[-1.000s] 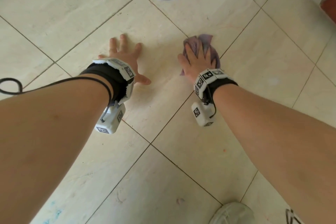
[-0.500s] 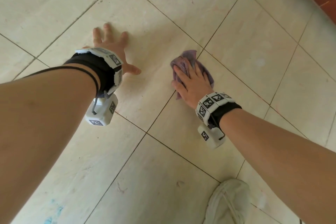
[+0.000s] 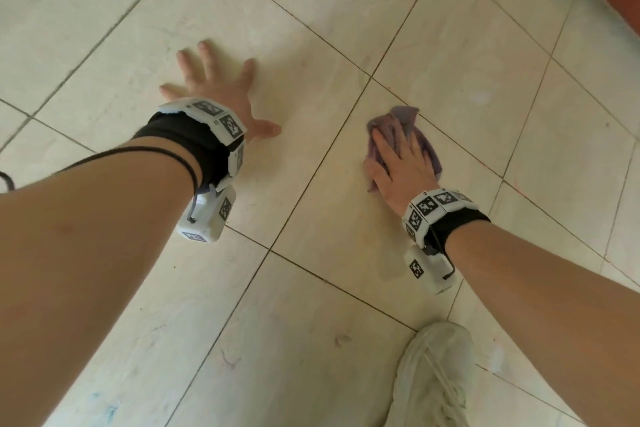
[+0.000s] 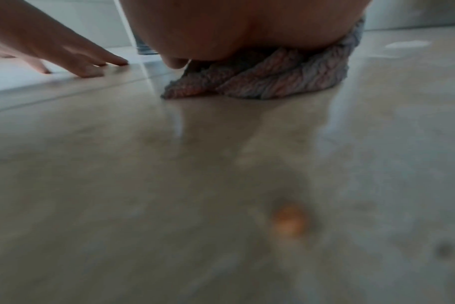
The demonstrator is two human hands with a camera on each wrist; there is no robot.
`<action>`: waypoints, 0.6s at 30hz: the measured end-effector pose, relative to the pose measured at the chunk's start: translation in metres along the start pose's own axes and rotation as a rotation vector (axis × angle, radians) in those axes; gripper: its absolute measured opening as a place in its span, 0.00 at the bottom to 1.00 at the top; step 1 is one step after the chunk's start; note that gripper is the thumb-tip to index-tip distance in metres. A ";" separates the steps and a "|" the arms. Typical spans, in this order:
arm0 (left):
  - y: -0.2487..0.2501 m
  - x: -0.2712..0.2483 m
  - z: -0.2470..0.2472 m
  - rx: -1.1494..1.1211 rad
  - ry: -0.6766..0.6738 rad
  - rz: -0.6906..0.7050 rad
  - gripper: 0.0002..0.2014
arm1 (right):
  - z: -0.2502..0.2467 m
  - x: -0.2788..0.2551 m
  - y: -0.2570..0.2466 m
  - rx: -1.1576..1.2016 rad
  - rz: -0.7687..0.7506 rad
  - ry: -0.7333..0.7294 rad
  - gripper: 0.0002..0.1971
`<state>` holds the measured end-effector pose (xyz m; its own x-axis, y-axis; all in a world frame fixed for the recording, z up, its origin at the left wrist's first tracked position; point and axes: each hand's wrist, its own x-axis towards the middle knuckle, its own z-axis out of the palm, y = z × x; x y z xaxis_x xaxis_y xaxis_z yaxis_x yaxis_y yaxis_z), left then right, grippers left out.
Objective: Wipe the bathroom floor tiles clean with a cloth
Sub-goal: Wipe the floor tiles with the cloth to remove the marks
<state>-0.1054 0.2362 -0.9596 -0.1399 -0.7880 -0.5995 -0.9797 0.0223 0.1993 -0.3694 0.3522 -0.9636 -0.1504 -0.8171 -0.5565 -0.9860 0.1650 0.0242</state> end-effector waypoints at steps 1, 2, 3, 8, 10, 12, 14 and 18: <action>0.003 0.001 0.000 -0.007 -0.007 -0.005 0.55 | -0.002 0.005 0.006 0.017 0.047 0.009 0.31; 0.006 0.003 0.001 -0.012 -0.013 -0.012 0.56 | -0.006 0.013 0.010 0.035 0.092 0.015 0.31; 0.007 0.004 0.000 -0.013 -0.015 -0.019 0.57 | -0.012 0.023 0.010 0.060 0.137 0.021 0.32; 0.007 0.005 -0.004 -0.007 -0.024 -0.041 0.57 | -0.050 0.076 -0.011 0.211 0.247 -0.012 0.35; 0.008 0.005 -0.004 -0.004 -0.022 -0.035 0.57 | -0.048 0.073 -0.028 0.158 0.156 -0.029 0.35; 0.007 0.005 -0.003 0.002 -0.023 -0.032 0.57 | -0.036 0.056 -0.050 0.083 0.020 -0.044 0.34; 0.005 0.006 -0.002 0.014 -0.021 -0.031 0.57 | -0.017 0.025 -0.072 0.000 -0.126 -0.064 0.34; 0.004 0.009 0.002 0.027 -0.001 -0.020 0.57 | 0.018 -0.050 -0.073 -0.083 -0.324 -0.163 0.39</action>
<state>-0.1105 0.2300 -0.9661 -0.1206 -0.7880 -0.6038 -0.9858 0.0234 0.1663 -0.2884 0.3908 -0.9528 0.1773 -0.7196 -0.6714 -0.9841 -0.1387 -0.1112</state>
